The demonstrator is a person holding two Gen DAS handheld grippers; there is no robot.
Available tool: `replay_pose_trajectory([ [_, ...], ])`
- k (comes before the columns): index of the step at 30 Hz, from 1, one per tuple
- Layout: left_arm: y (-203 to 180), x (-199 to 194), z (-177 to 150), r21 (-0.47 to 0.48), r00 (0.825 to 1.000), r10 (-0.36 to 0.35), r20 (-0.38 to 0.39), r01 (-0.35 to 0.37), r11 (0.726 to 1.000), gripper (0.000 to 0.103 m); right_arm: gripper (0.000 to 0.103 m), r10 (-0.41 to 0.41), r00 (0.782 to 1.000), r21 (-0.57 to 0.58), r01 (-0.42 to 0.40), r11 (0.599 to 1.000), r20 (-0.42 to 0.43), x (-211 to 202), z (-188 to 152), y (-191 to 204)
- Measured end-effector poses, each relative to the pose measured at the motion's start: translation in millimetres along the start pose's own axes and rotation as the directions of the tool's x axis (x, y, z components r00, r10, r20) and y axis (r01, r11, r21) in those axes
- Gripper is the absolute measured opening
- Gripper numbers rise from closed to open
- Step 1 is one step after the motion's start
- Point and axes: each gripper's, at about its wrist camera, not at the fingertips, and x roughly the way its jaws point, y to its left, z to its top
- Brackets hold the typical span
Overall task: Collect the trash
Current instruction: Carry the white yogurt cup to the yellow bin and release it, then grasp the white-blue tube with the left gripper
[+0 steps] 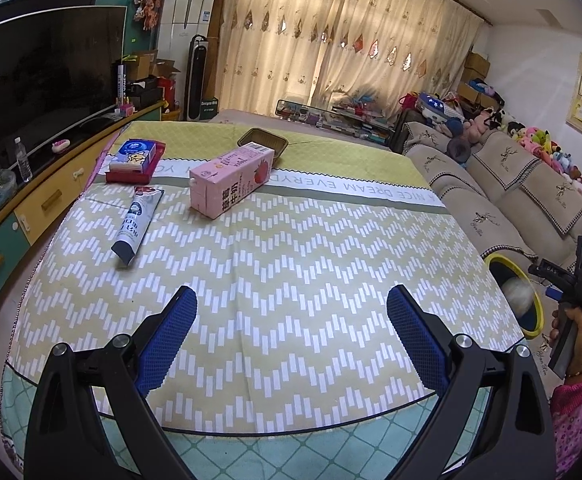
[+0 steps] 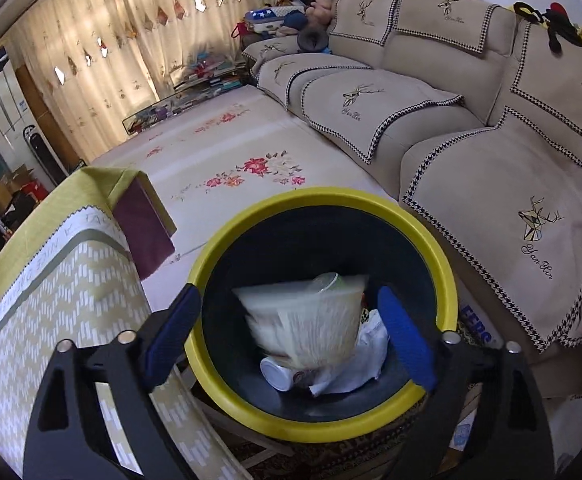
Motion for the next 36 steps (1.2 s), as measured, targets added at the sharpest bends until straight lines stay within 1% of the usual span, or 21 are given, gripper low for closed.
replay_pose_trajectory([
  [7,11,8,-1,-0.017,1.000,0.010,-0.015,-0.010,1.000,0.094,0.087,0.008,1.000,-0.016,-0.008,1.000,0.011,-11,-4,7],
  [10,18,10,0,-0.016,0.999,0.030,-0.017,-0.030,0.999,0.094,0.087,0.025,1.000,-0.026,-0.024,0.999,0.014,-18,-6,14],
  [13,30,12,8,-0.007,0.996,0.087,0.001,-0.087,0.996,0.094,0.087,0.045,0.999,-0.041,-0.044,0.998,0.020,-25,-9,22],
  [16,50,21,22,-0.002,0.986,0.167,0.001,-0.167,0.986,0.094,0.087,0.068,0.997,-0.050,-0.067,0.996,0.022,-29,-12,29],
  [17,57,24,27,-0.006,0.983,0.184,-0.003,-0.184,0.983,0.094,0.087,0.077,0.997,-0.052,-0.076,0.996,0.022,-30,-13,31],
  [21,88,45,46,-0.023,0.970,0.238,-0.047,-0.239,0.971,0.094,0.087,0.100,0.995,-0.063,-0.098,0.993,0.015,-32,-15,40],
  [22,96,54,52,-0.022,0.965,0.255,-0.068,-0.257,0.966,0.094,0.087,0.102,0.995,-0.065,-0.101,0.993,0.014,-32,-16,42],
  [24,104,64,57,-0.018,0.960,0.265,-0.092,-0.267,0.963,0.091,0.087,0.107,0.994,-0.067,-0.106,0.992,0.006,-30,-17,45],
  [27,117,87,64,-0.011,0.955,0.259,-0.148,-0.263,0.965,0.080,0.087,0.110,0.994,-0.073,-0.109,0.991,-0.003,-27,-20,49],
  [29,124,102,66,-0.017,0.948,0.252,-0.194,-0.260,0.966,0.068,0.087,0.114,0.993,-0.079,-0.114,0.990,-0.011,-25,-22,51],
  [31,131,115,67,-0.029,0.946,0.234,-0.226,-0.247,0.969,0.063,0.087,0.115,0.993,-0.082,-0.116,0.990,-0.015,-25,-23,53],
  [33,135,122,69,-0.023,0.939,0.247,-0.238,-0.260,0.965,0.061,0.087,0.114,0.993,-0.083,-0.115,0.990,-0.016,-24,-23,53],
  [36,136,132,71,-0.015,0.934,0.248,-0.258,-0.261,0.965,0.052,0.087,0.114,0.993,-0.076,-0.115,0.990,-0.015,-24,-22,53],
])
